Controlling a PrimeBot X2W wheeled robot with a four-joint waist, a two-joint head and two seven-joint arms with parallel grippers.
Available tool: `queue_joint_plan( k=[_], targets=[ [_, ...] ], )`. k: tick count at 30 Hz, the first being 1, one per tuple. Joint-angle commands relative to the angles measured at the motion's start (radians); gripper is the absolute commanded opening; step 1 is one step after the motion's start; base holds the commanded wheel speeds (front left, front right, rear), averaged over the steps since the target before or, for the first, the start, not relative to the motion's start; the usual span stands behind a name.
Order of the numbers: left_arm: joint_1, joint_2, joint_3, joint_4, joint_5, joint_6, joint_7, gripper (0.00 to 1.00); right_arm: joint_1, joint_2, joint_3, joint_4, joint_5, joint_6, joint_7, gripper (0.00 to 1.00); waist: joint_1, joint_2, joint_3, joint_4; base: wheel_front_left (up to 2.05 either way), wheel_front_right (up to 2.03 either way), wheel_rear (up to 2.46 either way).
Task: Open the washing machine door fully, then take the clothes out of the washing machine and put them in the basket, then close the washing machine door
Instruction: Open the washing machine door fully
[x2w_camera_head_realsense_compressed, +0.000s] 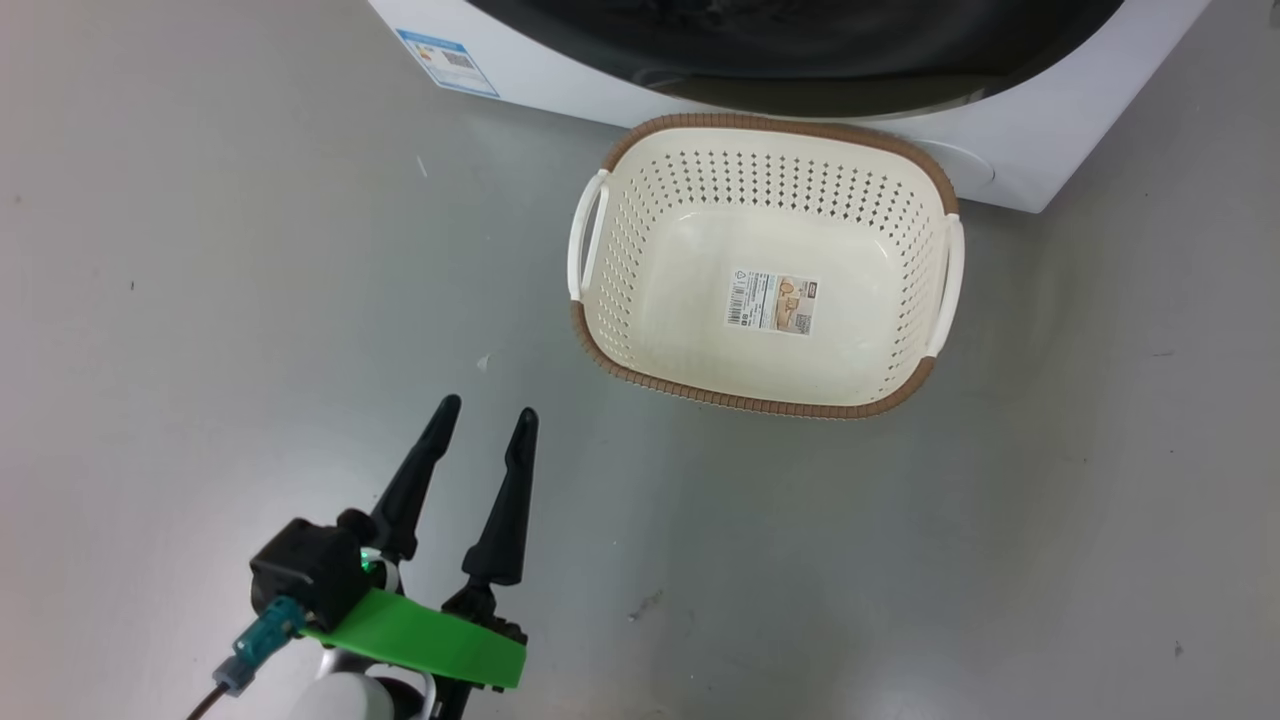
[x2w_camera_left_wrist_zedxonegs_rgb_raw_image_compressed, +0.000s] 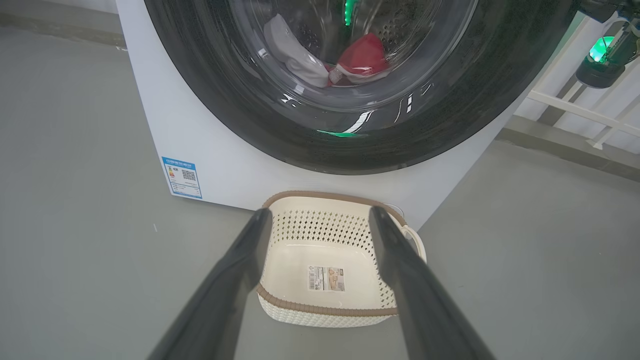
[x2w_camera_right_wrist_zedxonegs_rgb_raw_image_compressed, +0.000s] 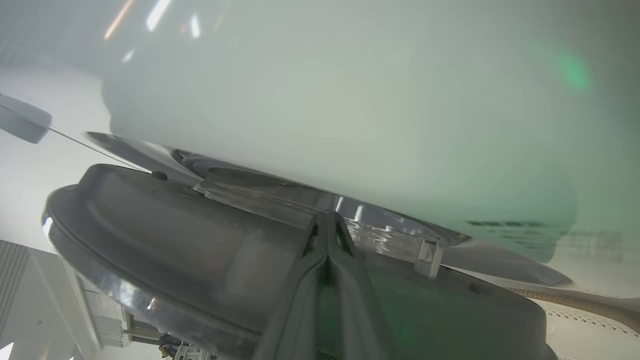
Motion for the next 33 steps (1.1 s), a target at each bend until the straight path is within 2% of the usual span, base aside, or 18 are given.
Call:
queue_joint_plan(
  k=[1, 19, 33],
  targets=[
    [-0.011, 0.018, 0.027, -0.025, -0.007, -0.005, -0.012, 1.00, 0.002, 0.019, 0.015, -0.026, 0.001, 0.008, 0.017, 0.00, 0.0000, -0.0001, -0.003, 0.000, 0.00, 0.00, 0.00],
    [0.019, 0.018, 0.024, -0.029, 0.001, 0.001, -0.012, 1.00, 0.175, 0.050, 0.064, -0.133, 0.015, 0.008, 0.093, 0.00, 0.0000, -0.0001, -0.089, -0.022, 0.00, 0.00, 0.00],
    [0.073, 0.018, 0.013, -0.037, 0.005, 0.010, -0.012, 1.00, 0.336, 0.078, 0.107, -0.257, 0.025, 0.008, 0.134, 0.00, 0.0000, -0.0001, -0.169, -0.005, 0.00, 0.00, 0.00]
  ],
)
